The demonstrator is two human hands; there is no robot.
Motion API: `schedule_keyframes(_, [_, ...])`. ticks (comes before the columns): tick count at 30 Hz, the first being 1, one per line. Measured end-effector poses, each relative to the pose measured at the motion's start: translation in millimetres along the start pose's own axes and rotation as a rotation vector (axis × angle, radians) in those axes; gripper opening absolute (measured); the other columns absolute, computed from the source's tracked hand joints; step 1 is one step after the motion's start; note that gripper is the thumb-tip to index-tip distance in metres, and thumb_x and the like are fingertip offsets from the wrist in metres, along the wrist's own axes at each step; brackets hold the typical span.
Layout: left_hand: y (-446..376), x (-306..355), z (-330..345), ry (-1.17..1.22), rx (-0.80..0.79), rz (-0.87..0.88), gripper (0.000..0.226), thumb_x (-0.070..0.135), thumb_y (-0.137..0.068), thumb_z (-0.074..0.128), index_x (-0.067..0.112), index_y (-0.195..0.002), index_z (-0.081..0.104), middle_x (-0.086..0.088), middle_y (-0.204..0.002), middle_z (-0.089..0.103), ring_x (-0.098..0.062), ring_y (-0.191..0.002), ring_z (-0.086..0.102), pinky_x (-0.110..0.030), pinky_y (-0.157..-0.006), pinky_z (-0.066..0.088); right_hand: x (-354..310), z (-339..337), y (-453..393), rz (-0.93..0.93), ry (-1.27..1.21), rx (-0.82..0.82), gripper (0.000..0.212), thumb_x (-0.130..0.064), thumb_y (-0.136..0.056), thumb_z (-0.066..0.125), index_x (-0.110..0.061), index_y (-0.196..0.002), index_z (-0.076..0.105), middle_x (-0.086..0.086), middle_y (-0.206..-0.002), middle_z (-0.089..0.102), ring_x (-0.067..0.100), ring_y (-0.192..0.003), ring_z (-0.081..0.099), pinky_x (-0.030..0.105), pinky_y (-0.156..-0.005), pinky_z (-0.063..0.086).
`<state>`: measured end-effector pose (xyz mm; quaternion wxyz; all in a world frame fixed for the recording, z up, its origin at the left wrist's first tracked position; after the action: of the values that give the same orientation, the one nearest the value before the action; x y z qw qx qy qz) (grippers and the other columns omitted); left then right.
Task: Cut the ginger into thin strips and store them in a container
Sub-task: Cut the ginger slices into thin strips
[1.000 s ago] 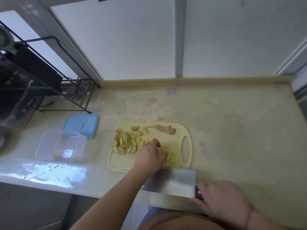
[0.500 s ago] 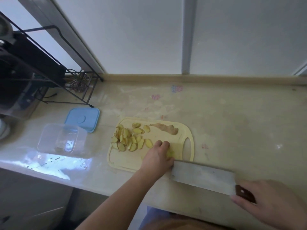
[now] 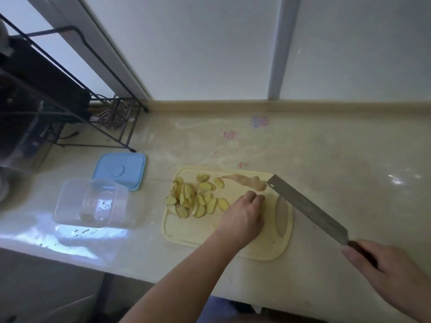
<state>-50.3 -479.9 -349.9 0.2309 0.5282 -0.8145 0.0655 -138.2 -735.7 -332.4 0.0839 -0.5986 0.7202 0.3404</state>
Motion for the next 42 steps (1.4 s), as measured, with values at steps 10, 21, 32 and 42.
schedule_keyframes(10, [10.8, -93.6, -74.1, -0.122, 0.155, 0.271, 0.035, 0.031, -0.087, 0.059, 0.014, -0.113, 0.073, -0.005, -0.112, 0.070, -0.031, -0.092, 0.065, -0.043, -0.075, 0.058, -98.3, 67.8, 25.1, 0.206, -0.495, -0.014, 0.090, -0.108, -0.054, 0.044, -0.019, -0.067, 0.053, -0.003, -0.051, 0.041, 0.009, -0.047, 0.036, 0.024, -0.046, 0.030])
schedule_keyframes(21, [19.3, -87.6, -42.4, -0.270, 0.084, 0.480, 0.027, 0.035, -0.084, 0.061, 0.022, -0.103, 0.075, 0.001, -0.103, 0.069, -0.030, -0.095, 0.063, -0.043, -0.089, 0.043, -133.9, 167.4, 67.9, 0.497, -1.118, -0.395, 0.093, -0.095, -0.031, 0.078, -0.010, -0.061, 0.056, 0.011, -0.050, 0.033, 0.012, -0.034, 0.030, 0.017, -0.036, 0.024])
schedule_keyframes(32, [26.6, -92.5, -44.7, -0.315, 0.140, 0.416, 0.022, 0.035, -0.079, 0.080, 0.020, -0.093, 0.072, 0.002, -0.093, 0.066, -0.028, -0.095, 0.060, -0.048, -0.088, 0.038, -110.9, 146.7, 66.2, 0.539, -1.059, -0.278, 0.093, -0.092, -0.030, 0.080, -0.011, -0.066, 0.052, 0.010, -0.054, 0.031, 0.010, -0.036, 0.026, 0.015, -0.036, 0.027])
schedule_keyframes(42, [33.1, -83.7, -44.7, -0.355, 0.121, 0.335, 0.021, 0.038, -0.080, 0.078, 0.019, -0.081, 0.069, 0.005, -0.079, 0.063, -0.026, -0.089, 0.058, -0.047, -0.091, 0.029, -122.7, 150.1, 65.1, 0.514, -1.071, -0.301, 0.092, -0.093, -0.031, 0.078, -0.012, -0.066, 0.053, 0.009, -0.055, 0.033, 0.013, -0.035, 0.027, 0.018, -0.035, 0.028])
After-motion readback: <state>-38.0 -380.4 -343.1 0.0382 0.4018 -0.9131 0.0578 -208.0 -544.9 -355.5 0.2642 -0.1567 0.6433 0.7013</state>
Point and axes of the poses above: each hand's wrist, its own y-axis away from the middle knuckle, its own z-axis out of the palm, x = y × z, the point moved 9 cm from there along -y, towards the middle knuckle
